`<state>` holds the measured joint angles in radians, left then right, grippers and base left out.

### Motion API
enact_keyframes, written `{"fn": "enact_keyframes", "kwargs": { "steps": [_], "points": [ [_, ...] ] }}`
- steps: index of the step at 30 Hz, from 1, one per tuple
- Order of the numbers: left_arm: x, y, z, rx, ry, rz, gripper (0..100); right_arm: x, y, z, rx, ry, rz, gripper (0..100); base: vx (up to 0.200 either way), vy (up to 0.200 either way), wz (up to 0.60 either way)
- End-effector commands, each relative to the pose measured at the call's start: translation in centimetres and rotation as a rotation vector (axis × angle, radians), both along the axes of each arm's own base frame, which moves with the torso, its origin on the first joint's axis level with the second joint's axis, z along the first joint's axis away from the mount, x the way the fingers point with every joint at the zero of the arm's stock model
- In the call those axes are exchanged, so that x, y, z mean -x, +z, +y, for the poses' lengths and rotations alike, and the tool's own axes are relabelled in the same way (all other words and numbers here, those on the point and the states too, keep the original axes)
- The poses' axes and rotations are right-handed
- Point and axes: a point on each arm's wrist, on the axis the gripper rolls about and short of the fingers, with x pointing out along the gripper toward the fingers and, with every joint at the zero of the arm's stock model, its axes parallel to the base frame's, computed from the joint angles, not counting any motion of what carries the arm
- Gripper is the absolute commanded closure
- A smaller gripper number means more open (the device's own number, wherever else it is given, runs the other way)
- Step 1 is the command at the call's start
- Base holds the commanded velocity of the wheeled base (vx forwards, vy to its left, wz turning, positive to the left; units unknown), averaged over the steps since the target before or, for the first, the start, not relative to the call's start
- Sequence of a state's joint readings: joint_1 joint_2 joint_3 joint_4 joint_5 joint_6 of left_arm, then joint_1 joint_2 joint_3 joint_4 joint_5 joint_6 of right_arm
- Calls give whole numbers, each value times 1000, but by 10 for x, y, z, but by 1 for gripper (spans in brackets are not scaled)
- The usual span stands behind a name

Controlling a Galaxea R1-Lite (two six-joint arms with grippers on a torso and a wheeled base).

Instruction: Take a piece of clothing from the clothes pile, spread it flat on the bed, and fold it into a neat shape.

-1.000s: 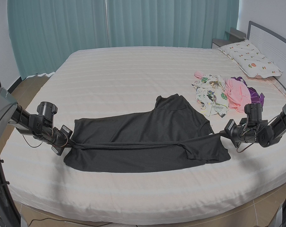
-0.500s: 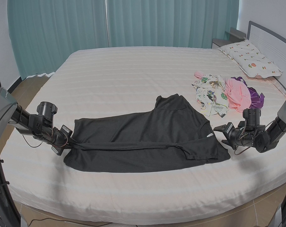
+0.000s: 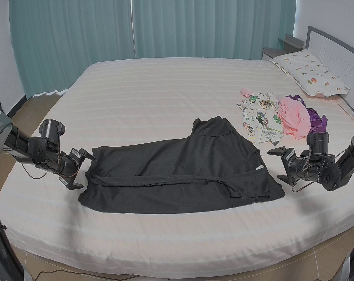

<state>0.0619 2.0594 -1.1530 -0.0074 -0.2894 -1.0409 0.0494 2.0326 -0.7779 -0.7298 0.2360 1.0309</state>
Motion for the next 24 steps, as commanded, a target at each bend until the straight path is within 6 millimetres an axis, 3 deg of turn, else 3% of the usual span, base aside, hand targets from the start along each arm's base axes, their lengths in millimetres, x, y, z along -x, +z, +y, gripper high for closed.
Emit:
{"fn": "enact_keyframes", "kwargs": {
  "steps": [1,9,10,13,24],
  "points": [
    [1,4,-2,-1,-4,-12,0,8,9,2,-11,2,-14,0,0,0,0],
    [-3,-4,-10,-7,-24,-11,0,9,6,2,-12,1,-4,0,0,0,0],
    [-5,-9,-12,-9,-30,0,100,9,6,2,-12,1,-4,0,0,0,0],
    [-7,-14,-13,-23,-22,11,100,9,7,3,-11,3,-6,0,0,0,0],
    [-6,0,0,-45,37,-25,100,10,6,5,-8,12,-1,0,0,0,0]
  ]
}}
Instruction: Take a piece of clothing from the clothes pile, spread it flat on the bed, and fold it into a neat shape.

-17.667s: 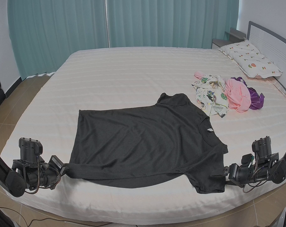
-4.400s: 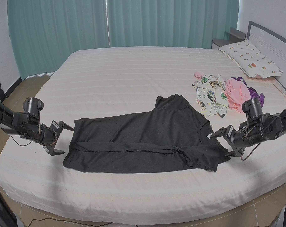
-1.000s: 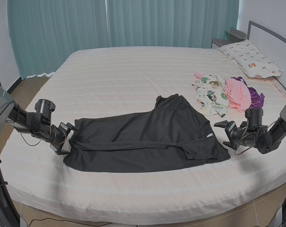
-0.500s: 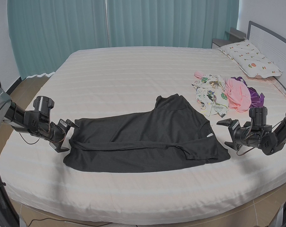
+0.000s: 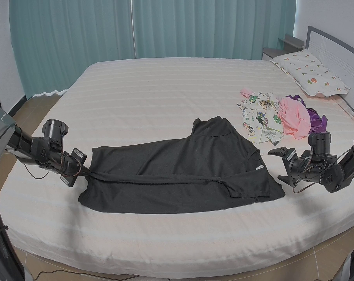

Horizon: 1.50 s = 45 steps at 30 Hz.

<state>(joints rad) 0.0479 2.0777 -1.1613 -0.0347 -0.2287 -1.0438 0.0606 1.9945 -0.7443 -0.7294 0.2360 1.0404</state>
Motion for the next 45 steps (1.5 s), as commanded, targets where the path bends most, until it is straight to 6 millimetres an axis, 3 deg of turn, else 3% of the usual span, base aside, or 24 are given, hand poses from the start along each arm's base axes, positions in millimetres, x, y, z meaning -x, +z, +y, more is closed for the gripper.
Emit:
{"fn": "enact_keyframes", "kwargs": {
  "steps": [1,12,13,20,24,28,29,36,41,45],
  "points": [
    [-2,3,3,4,14,-12,100,0,-1,2,0,6,4,0,0,0,0],
    [-14,-6,8,53,77,-33,100,1,-3,2,2,8,11,0,0,0,0],
    [-14,-5,8,56,79,-37,0,1,-4,2,2,8,12,0,0,0,0],
    [-12,-3,12,59,89,-43,0,5,-3,2,6,8,15,0,0,0,0],
    [6,16,19,58,97,-72,0,12,4,1,10,3,0,0,0,0,0],
    [17,17,17,61,85,-64,0,18,10,0,10,3,-11,0,0,0,0],
    [29,20,16,47,65,-66,0,31,8,0,21,10,8,0,0,0,0],
    [74,1,5,-13,-29,2,0,48,-4,1,57,28,57,0,0,0,0],
    [91,-15,-12,-28,-79,-24,0,52,-6,4,74,11,52,0,0,0,0],
    [102,-14,-19,-31,-101,-50,0,54,-7,4,77,6,57,0,0,0,0]
  ]
}}
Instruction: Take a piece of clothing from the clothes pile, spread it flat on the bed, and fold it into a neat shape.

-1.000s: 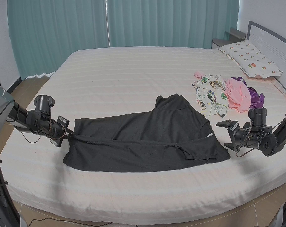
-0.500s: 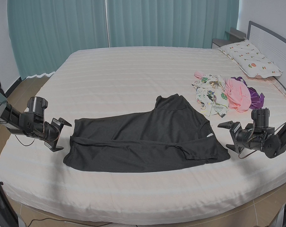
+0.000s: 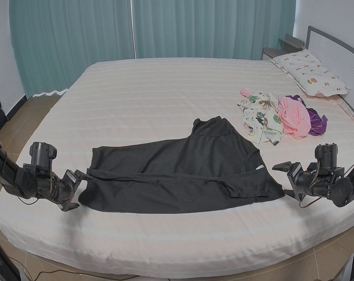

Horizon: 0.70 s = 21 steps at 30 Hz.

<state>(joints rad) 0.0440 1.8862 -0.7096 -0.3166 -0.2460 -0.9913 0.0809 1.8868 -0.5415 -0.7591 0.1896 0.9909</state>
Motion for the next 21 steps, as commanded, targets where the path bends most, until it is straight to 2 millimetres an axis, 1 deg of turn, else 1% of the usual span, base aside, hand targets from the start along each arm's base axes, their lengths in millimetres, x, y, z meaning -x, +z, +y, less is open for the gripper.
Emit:
{"fn": "enact_keyframes", "kwargs": {
  "steps": [1,7,10,13,14,15,21],
  "points": [
    [22,2,-13,-8,-45,-16,0,7,-2,3,8,2,8,0,0,0,0],
    [20,1,-14,-4,-40,-15,0,9,-2,3,8,1,10,0,0,0,0],
    [18,2,-18,0,-31,-16,0,11,-3,4,8,6,13,0,0,0,0],
    [10,-10,-24,-43,-11,16,0,13,-3,4,8,7,16,0,0,0,0],
    [10,-10,-24,-43,-10,18,0,13,-3,4,8,7,16,0,0,0,0],
    [9,-15,-27,-56,-8,36,0,13,-2,4,8,7,16,0,0,0,0],
    [4,-24,-29,-73,-1,33,0,14,0,5,8,9,10,0,0,0,0]
  ]
}}
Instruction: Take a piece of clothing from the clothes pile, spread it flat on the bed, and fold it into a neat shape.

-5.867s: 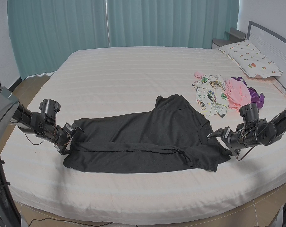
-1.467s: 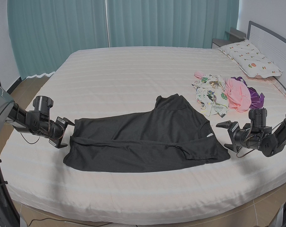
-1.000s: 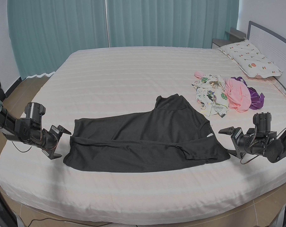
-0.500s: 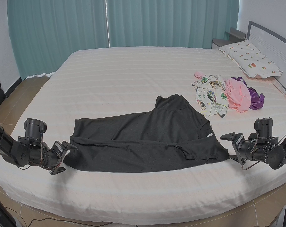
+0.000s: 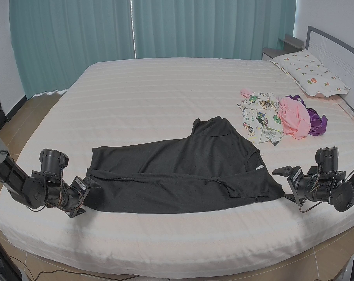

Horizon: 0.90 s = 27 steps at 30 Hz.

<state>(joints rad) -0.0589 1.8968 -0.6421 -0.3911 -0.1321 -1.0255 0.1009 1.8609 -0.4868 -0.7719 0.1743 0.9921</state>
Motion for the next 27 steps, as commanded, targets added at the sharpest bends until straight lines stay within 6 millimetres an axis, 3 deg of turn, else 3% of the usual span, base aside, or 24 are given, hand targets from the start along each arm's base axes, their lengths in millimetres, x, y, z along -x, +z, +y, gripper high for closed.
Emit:
{"fn": "enact_keyframes", "kwargs": {
  "steps": [1,3,4,12,16,20,27],
  "points": [
    [-7,-14,-2,-13,7,16,0,1,2,1,-1,5,-5,0,0,0,0],
    [-12,-20,-1,-28,21,3,0,2,2,4,0,15,-5,0,0,0,0],
    [-14,-23,-1,-35,27,-2,100,2,1,5,0,16,-2,0,0,0,0],
    [-11,-27,-1,-29,60,1,100,16,-5,9,22,21,33,0,0,0,0],
    [-3,-16,3,-24,74,-24,100,20,-13,17,22,41,75,0,0,0,0],
    [0,-15,8,-22,89,-25,100,20,-15,20,-6,30,92,0,0,0,0],
    [1,-8,18,-8,119,-45,100,7,-36,35,11,-14,145,0,0,0,0]
  ]
}}
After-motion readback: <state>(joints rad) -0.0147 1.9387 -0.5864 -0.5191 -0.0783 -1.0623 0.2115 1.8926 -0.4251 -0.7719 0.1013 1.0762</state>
